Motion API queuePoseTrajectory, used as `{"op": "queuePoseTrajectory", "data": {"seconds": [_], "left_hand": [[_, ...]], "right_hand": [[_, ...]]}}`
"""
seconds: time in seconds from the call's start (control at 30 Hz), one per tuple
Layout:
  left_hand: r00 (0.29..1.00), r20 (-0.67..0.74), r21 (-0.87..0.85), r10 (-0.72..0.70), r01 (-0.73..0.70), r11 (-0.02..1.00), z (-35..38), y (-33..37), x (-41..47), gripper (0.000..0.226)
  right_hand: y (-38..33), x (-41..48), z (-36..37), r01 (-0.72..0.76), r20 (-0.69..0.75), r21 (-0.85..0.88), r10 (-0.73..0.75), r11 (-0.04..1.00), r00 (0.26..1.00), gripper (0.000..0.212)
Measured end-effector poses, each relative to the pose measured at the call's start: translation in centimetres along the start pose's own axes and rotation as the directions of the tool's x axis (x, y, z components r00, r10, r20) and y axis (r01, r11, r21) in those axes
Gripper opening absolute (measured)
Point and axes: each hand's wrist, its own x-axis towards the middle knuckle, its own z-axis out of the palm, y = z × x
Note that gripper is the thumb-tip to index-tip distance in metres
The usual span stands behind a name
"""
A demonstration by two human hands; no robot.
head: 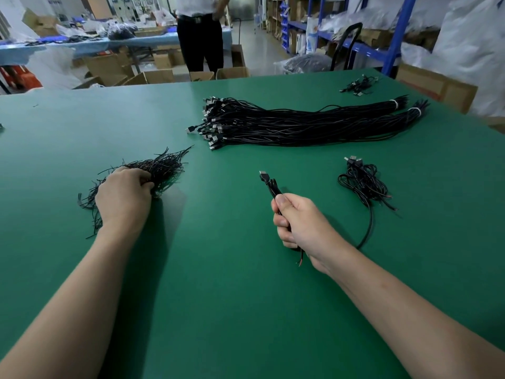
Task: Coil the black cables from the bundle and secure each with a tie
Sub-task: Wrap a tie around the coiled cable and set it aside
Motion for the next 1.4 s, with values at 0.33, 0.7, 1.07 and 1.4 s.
{"op": "queuePoseTrajectory", "data": {"seconds": [0.33, 0.7, 1.07, 1.4], "left_hand": [[0.999, -0.036, -0.014, -0.026, 0.025, 1.000, 0.4, -0.5, 0.4, 0.021], [0.999, -0.034, 0.003, -0.020, 0.020, 1.000, 0.3, -1.0, 0.0, 0.020], [0.982, -0.131, -0.135, 0.135, -0.152, 0.979, -1.5, 0.2, 0.8, 0.018], [0.947, -0.078, -0.673, 0.313, -0.281, 0.684, -2.7, 8.0, -4.0, 0.016]], "right_hand": [[0.3, 0.3, -0.2, 0.008, 0.021, -0.006, -0.008, 1.000, 1.000, 0.031], [0.3, 0.2, -0.1, 0.003, 0.030, 0.004, -0.003, 1.000, 1.000, 0.032], [0.3, 0.1, -0.1, 0.012, 0.029, 0.000, -0.012, 1.000, 1.000, 0.031], [0.3, 0.2, 0.0, 0.044, 0.043, 0.088, -0.048, 0.995, 0.998, 0.031]]}}
